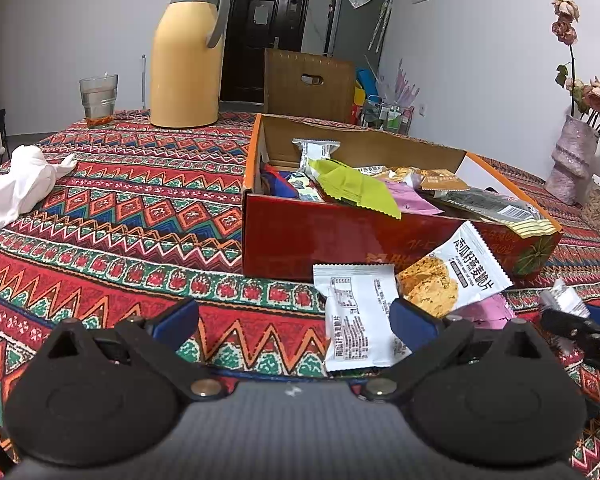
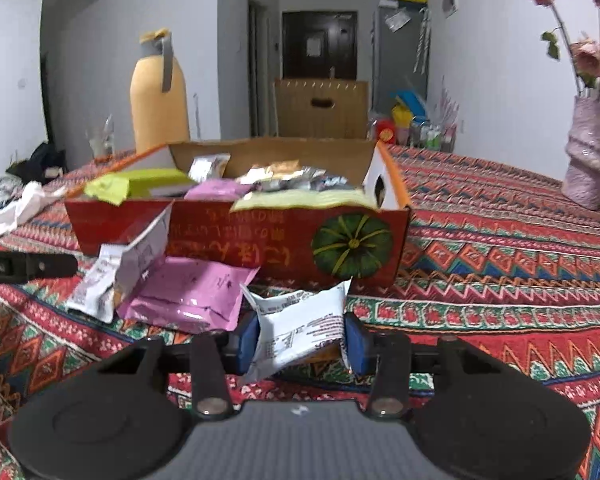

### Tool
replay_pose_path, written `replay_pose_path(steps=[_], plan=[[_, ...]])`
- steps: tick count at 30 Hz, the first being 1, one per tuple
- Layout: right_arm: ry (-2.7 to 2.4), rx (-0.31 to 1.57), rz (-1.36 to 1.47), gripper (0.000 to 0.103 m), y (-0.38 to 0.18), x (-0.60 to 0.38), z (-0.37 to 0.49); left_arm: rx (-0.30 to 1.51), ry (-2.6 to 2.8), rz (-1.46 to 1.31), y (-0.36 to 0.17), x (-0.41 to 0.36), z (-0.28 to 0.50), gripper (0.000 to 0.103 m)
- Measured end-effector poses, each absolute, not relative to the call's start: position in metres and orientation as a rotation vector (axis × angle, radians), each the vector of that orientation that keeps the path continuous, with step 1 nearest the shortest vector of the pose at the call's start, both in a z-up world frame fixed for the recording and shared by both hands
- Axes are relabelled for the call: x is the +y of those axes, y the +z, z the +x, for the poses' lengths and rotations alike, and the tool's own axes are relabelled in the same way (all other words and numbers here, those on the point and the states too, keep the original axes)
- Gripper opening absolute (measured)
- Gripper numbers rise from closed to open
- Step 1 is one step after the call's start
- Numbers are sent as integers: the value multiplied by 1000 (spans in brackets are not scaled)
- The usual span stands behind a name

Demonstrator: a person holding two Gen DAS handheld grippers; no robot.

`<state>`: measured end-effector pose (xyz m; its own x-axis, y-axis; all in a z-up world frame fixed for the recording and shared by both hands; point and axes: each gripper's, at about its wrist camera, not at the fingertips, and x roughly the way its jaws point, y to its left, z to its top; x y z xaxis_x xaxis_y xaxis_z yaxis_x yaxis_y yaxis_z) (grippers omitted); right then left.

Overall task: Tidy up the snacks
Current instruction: 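Grasp the white cracker packet with the right gripper and lift it, then grasp the white cracker packet with the left gripper while the right gripper holds its packet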

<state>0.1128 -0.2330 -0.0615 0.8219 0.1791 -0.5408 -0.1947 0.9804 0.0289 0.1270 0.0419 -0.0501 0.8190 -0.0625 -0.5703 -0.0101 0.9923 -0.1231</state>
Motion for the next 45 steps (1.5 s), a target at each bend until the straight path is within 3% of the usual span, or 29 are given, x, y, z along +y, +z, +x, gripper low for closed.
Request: replay_pose_path(steps=[20,25,35,39,43,45], plan=[[130,512,85,45,-65,-252,107,746,40,14,-38,-9,155,103],[138,504,102,45,-64,-254,107,784,89,5,-47,-9,165,96],[149,496,122,45,-63,-256,105,804,62,16,-54,-17,166,95],[149,493,126,46,-63,-256,105,812,47,22,-58,-19,167,81],[150,492,128,46,-63,-256,105,800,7,7,-56,-20,163,55],[150,491,128,46,-63,-256,105,794,-18,8,-56,-21,160,50]])
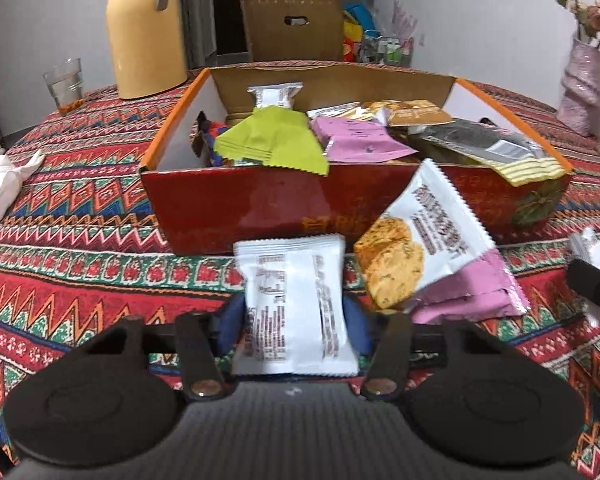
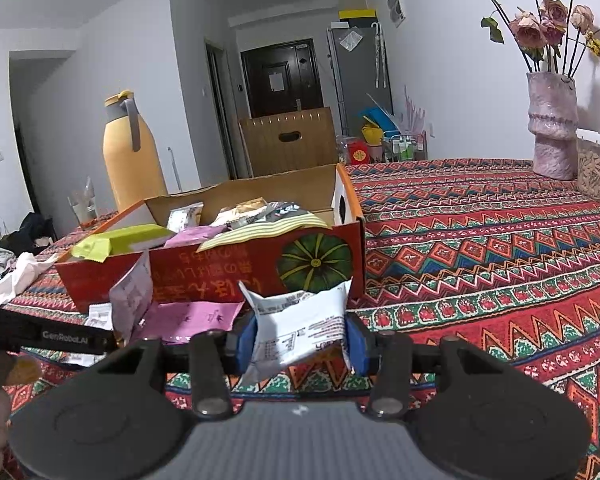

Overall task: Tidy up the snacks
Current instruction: 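Grasp the white cracker packet with the left gripper while the right gripper holds its packet, then lower both held packets into the cardboard box and open both grippers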

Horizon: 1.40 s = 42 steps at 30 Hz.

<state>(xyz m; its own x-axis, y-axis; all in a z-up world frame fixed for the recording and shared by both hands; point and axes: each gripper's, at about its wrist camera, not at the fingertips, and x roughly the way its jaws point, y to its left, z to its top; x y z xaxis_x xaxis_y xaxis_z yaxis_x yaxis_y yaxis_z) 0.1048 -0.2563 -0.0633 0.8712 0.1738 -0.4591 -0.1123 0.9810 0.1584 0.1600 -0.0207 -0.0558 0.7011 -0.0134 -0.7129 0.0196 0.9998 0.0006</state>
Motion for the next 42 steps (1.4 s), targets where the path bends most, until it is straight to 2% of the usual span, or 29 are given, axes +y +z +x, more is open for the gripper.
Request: replay_pose_path(steps=[4,21,32,42], plan=[[152,488,129,46,-63,-257,104,783,-44,3,-54,-20,154,42],[144,451,114,46,-60,-255,97,722,-46,-11,-41,-7,131,41],[170,391,71,46,-36,-241,86,557,-96,-35,1,-4,109,41],[185,312,29,46,2,-220,112,458,-96,-29,38,-10,133,41]])
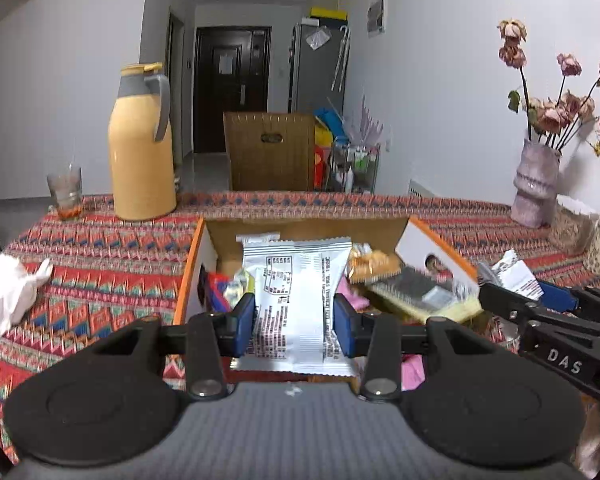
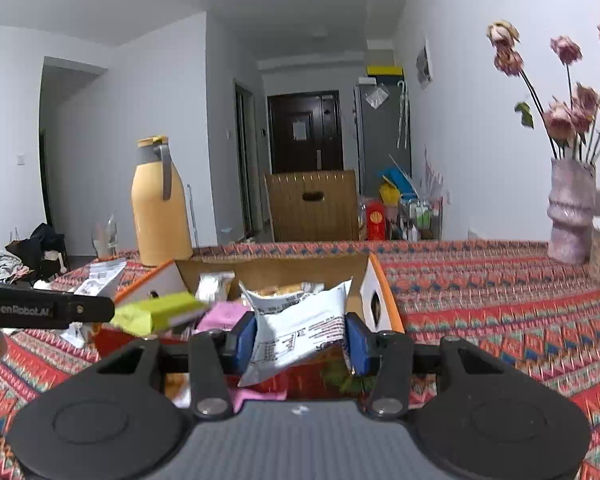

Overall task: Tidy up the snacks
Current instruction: 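Lower both held packets into the cardboard box and open both grippers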

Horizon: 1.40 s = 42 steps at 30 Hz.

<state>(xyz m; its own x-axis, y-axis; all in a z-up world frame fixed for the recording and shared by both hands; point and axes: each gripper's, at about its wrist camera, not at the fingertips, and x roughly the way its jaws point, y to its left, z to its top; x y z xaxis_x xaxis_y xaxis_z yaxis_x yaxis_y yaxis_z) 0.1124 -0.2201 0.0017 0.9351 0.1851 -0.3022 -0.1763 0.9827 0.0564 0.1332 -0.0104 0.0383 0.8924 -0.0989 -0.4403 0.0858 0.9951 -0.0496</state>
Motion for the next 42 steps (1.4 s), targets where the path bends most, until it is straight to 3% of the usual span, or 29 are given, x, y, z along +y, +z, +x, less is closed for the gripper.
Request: replay_pose_path(steps=[15,35,38,40,42], plan=[[185,298,-1,46,18,-196,189,409,-59,-65,57,-14,200,41],[165,365,-5,50,-16,-188,224,456,-70,-126,16,5,232,43],[162,367,-3,59,-18,-189,224,452,-63,-135,16,6,231,56],[158,367,-1,64,-18,-191,224,437,-36,-142,17,8,228,90],[156,372,4,83,-19,-192,224,409,-3,-140,19,8,224,99]])
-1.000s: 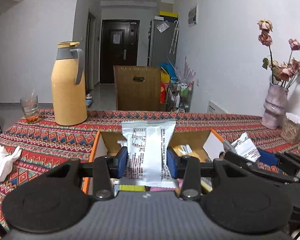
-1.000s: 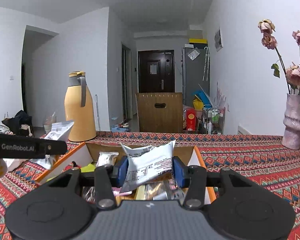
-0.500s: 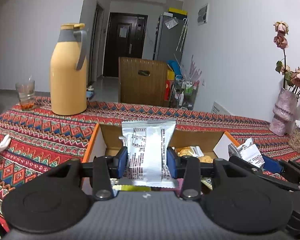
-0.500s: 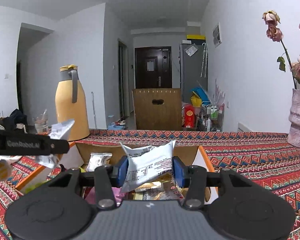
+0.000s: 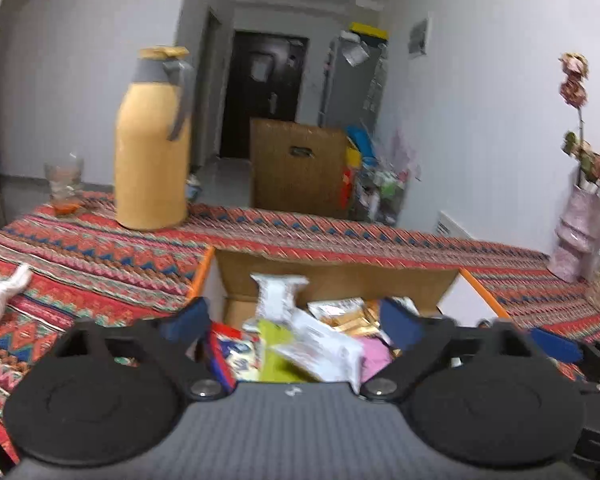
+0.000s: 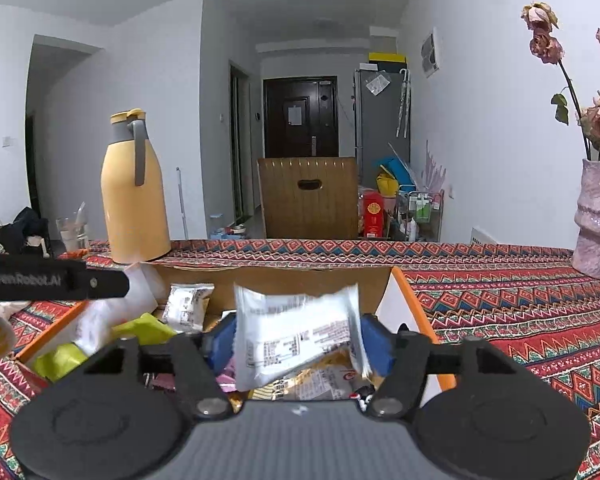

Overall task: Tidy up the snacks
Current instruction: 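Lower both held packets into the cardboard box and open both grippers, then withdraw both grippers from the box toward the remaining loose packets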

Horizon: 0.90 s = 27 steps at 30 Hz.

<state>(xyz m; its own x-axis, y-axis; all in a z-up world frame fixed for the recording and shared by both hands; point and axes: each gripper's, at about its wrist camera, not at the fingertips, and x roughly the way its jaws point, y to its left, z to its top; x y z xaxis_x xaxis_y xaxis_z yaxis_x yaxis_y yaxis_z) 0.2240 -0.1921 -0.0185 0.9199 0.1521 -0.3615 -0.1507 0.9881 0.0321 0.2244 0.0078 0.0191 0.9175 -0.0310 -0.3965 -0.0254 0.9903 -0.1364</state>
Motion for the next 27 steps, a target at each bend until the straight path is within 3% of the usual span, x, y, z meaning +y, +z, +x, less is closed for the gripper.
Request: replay_pose_path(steps=[4,27], plan=[[144,377,10,103,-20,-192,226,405,0,-158,21,10,223,103],[113,345,25,103,2,-200,206,403,8,-164,46,4,202,103]])
